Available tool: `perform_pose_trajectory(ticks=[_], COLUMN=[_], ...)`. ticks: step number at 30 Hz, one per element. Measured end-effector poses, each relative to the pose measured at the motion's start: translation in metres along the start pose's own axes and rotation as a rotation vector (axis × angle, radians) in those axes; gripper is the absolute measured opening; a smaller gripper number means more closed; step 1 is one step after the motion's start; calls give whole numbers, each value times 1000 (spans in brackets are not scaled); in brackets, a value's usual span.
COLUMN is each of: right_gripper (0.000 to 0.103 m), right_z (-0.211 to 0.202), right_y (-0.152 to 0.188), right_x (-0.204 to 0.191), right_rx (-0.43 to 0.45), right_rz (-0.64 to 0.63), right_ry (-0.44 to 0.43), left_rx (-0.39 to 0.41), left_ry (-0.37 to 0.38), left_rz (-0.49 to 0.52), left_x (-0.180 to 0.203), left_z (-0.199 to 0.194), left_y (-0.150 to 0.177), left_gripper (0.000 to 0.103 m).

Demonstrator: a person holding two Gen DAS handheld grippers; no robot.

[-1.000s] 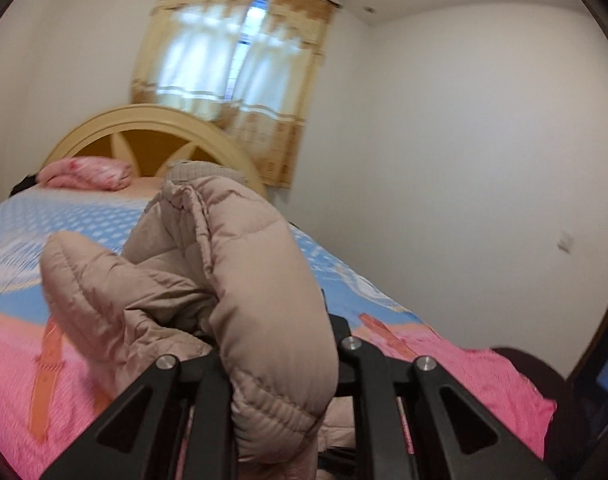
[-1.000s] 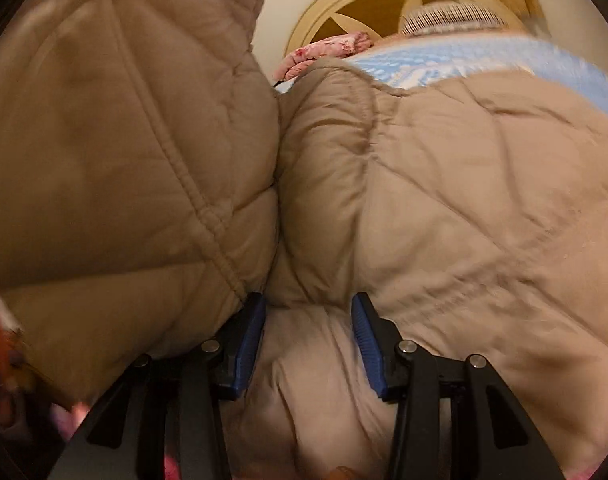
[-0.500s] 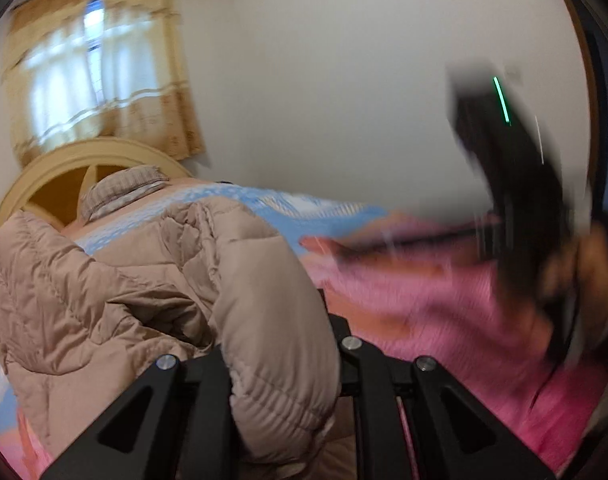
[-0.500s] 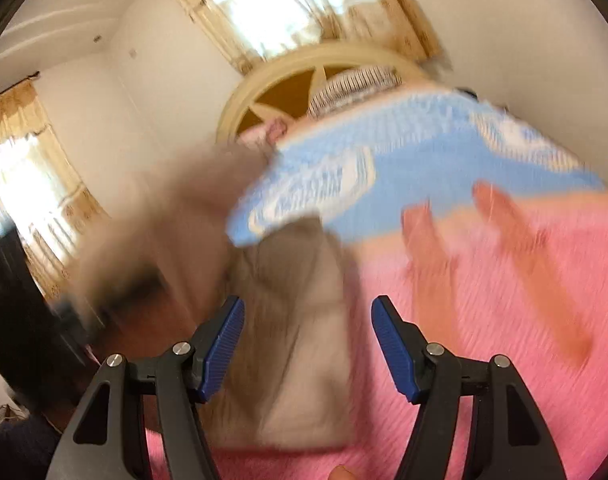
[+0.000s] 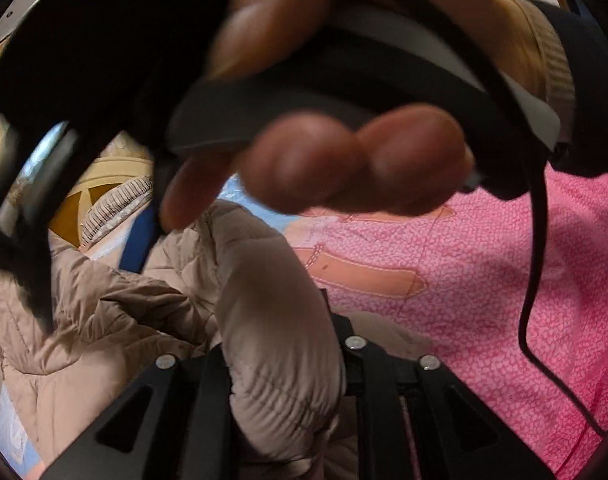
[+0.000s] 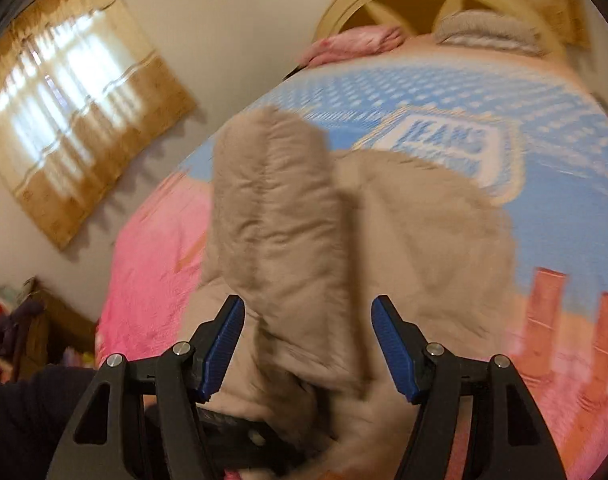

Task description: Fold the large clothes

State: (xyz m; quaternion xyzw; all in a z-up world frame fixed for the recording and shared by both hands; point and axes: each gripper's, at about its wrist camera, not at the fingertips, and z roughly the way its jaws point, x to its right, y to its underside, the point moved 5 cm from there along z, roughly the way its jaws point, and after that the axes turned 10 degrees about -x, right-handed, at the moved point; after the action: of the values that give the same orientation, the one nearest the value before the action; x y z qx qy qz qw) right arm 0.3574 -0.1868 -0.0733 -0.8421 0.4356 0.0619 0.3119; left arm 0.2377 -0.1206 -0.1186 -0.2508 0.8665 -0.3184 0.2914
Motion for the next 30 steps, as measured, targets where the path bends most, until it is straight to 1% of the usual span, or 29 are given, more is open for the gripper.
perform_pose_trajectory(ticks=[1, 2, 3, 4, 5, 7, 8, 10, 11, 12, 13, 15, 16, 17, 18, 19, 20, 21, 22, 23, 24, 26, 27, 28, 29, 30], right_gripper=[15, 12, 10, 8, 7, 7, 7, 0, 0, 0, 0, 0, 0, 0, 0, 2, 5, 36, 94, 102, 102, 102, 102, 102, 101, 99], right_z=[5, 6, 4, 0, -6, -16, -19, -24, -27, -30, -29, -34, -42, -50, -53, -53, -50, -42, -37, -29, -22, -11, -3, 5, 18, 27], right_y=[0, 4, 5, 7, 9, 12, 14, 20, 24, 24, 30, 35, 35, 30, 23, 17, 9, 1, -4, -12, -21, -38, -43, -47, -55, -58], right_x=[-3, -6, -9, -10, -7, 3, 8, 28, 40, 47, 55, 60, 57, 50, 41, 29, 13, -8, -19, -36, -51, -59, -61, -62, -63, -66], right_rx=[-13, -14, -9, 1, 16, 30, 37, 60, 67, 68, 68, 99, 150, 195, 212, 204, 189, 155, 128, 104, 74, 53, 26, -10, -60, -79], right_rz=[-16, -18, -20, -23, -2, 25, 35, 80, 113, 136, 156, 170, 171, 177, 184, 165, 121, 51, 26, -5, -38, -58, -63, -60, -46, -51], right_ry=[58, 61, 56, 73, 92, 83, 94, 126, 169, 178, 153, 151, 115, 64, 33, 32, 41, 72, 81, 67, 40, 78, 85, 74, 40, 25], left_rx=[0, -2, -1, 6, 17, 30, 42, 37, 43, 55, 56, 95, 99, 70, 55, 47, 17, 7, 5, 5, 13, 29, 34, 34, 32, 35], left_ry=[-18, -30, -32, -43, -55, -58, -57, -47, -51, -62, -73, -105, -111, -75, -27, -14, -1, 29, 37, 45, 46, 30, 2, -30, -48, -61], left_rz=[0, -5, -10, -12, -12, -11, -12, -31, -42, -56, -65, -68, -58, -59, -55, -49, -39, -31, -33, -31, -21, 1, 32, 66, 90, 106], left_x=[0, -2, -3, -3, -3, -1, -1, -3, -6, -10, -13, -23, -26, -30, -33, -32, -35, -37, -37, -38, -37, -32, -26, -16, -11, -5], left_z=[-4, -9, -17, -26, -38, -61, -76, -97, -107, -119, -123, -134, -133, -124, -114, -101, -86, -77, -70, -66, -66, -69, -70, -67, -66, -65], left_y=[0, 0, 1, 3, 6, 13, 17, 25, 29, 31, 32, 32, 31, 30, 27, 25, 26, 27, 26, 24, 21, 20, 21, 22, 25, 25], left_gripper=[24, 35, 50, 56, 58, 58, 58, 59, 65, 74, 78, 87, 87, 84, 77, 72, 67, 67, 67, 67, 67, 67, 67, 67, 68, 70])
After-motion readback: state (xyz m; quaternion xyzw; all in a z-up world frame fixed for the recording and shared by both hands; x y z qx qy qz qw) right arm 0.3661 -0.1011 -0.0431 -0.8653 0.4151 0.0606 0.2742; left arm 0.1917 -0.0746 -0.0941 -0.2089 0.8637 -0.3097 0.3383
